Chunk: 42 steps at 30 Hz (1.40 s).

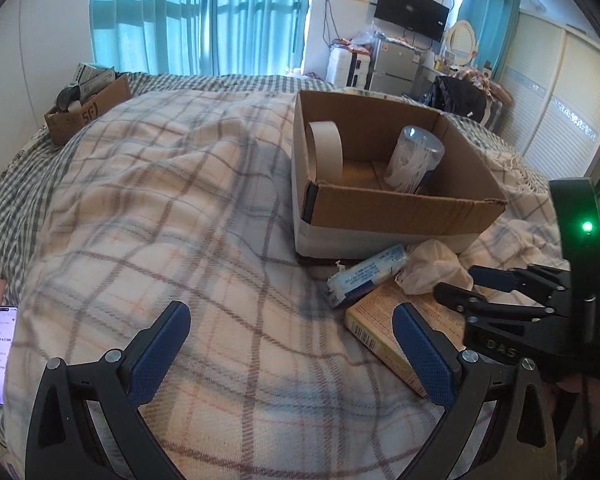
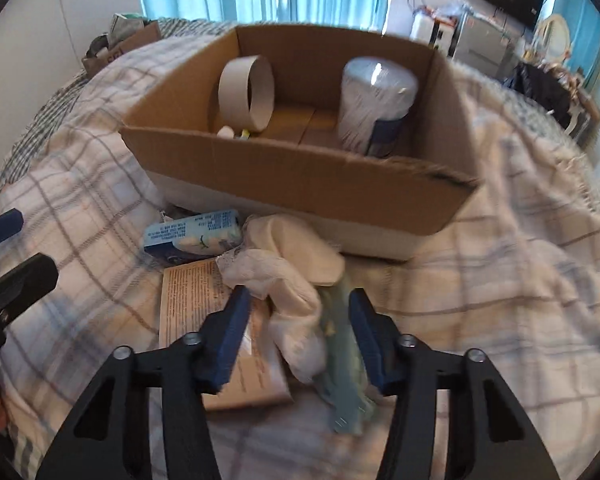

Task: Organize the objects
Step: 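Lift both tools out of the box toward the remaining items, then grasp the white cloth with the right tool while the left tool grasps the blue-white packet, then carry cloth and packet into the box and open both tools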

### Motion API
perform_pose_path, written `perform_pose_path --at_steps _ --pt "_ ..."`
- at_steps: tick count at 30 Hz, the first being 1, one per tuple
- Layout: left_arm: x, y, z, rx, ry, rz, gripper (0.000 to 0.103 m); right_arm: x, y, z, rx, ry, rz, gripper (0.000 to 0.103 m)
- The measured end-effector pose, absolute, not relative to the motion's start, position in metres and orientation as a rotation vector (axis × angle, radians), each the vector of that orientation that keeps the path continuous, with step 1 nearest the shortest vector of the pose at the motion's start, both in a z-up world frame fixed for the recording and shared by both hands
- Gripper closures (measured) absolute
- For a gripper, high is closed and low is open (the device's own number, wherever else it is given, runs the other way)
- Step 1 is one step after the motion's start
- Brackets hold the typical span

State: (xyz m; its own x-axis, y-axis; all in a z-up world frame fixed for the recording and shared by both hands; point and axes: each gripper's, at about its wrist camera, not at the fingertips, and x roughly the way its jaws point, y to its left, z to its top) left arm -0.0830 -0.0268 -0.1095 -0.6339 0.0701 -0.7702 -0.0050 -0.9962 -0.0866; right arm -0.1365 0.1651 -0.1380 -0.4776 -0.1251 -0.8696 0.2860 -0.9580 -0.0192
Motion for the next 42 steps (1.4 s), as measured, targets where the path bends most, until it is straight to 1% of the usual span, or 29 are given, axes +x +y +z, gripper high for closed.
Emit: perform_pose_path --at_steps 1,2,3,5,9,11,13,16,19,23,26,27,29,30,31,32,33,34,37,42 --pt "-0.084 -0.027 -0.112 -1.340 -0.121 2.793 0.000 -0.137 0.163 -0.141 1.452 0.243 -2.488 0.066" --pt "-0.086 -0.028 -0.115 -1.357 -0.124 2.785 0.000 -0.136 0.160 -0.143 1.457 0.257 -2.474 0.082" --pt "-0.087 -0.028 -0.117 -1.374 -0.128 2.780 0.000 -0.135 0.160 -0.143 1.455 0.279 -2.479 0.089" --pt "-0.089 -0.030 -0.121 -1.400 -0.137 2.778 0.000 -0.129 0.161 -0.135 1.420 0.291 -2.513 0.094" --pt "-0.087 -0.031 -0.116 -1.388 -0.145 2.786 0.000 -0.114 0.174 -0.101 1.306 0.251 -2.586 0.095" --pt "-0.087 -0.026 -0.111 -1.375 -0.120 2.786 0.000 -0.107 0.185 -0.080 1.253 0.257 -2.636 0.095" --pt "-0.090 -0.020 -0.109 -1.369 -0.091 2.785 0.000 -0.104 0.197 -0.062 1.217 0.224 -2.671 0.095" --pt "-0.101 -0.009 -0.114 -1.407 -0.047 2.758 0.000 -0.103 0.212 -0.048 1.182 0.180 -2.707 0.095" --pt "-0.117 0.001 -0.127 -1.453 -0.027 2.723 0.000 -0.102 0.224 -0.048 1.173 0.158 -2.731 0.095" --pt "-0.143 0.014 -0.148 -1.528 -0.043 2.653 0.000 -0.112 0.232 -0.068 1.228 0.097 -2.690 0.094" --pt "-0.156 0.024 -0.158 -1.518 -0.073 2.583 0.000 -0.119 0.238 -0.085 1.288 0.057 -2.658 0.094" --pt "-0.160 0.028 -0.161 -1.514 -0.062 2.566 0.004 -0.121 0.239 -0.088 1.298 0.045 -2.647 0.095" --pt "-0.164 0.037 -0.167 -1.514 -0.009 2.554 0.020 -0.123 0.241 -0.094 1.309 0.025 -2.633 0.095" --pt "-0.166 0.041 -0.170 -1.520 0.007 2.534 0.040 -0.124 0.242 -0.096 1.313 0.024 -2.629 0.095" --pt "-0.165 0.043 -0.173 -1.515 0.005 2.507 0.050 -0.124 0.243 -0.098 1.316 0.022 -2.625 0.095" --pt "-0.162 0.043 -0.172 -1.495 0.007 2.501 0.052 -0.124 0.242 -0.100 1.321 0.020 -2.622 0.095" --pt "-0.159 0.043 -0.171 -1.481 0.016 2.502 0.060 -0.124 0.242 -0.102 1.326 0.023 -2.619 0.095" --pt "-0.157 0.042 -0.170 -1.475 0.023 2.505 0.064 -0.124 0.241 -0.103 1.330 0.029 -2.618 0.095" --pt "-0.147 0.036 -0.164 -1.461 0.008 2.515 0.070 -0.120 0.238 -0.103 1.328 0.046 -2.622 0.094" --pt "-0.123 0.030 -0.139 -1.378 0.045 2.570 0.076 -0.104 0.231 -0.085 1.277 0.062 -2.640 0.095"
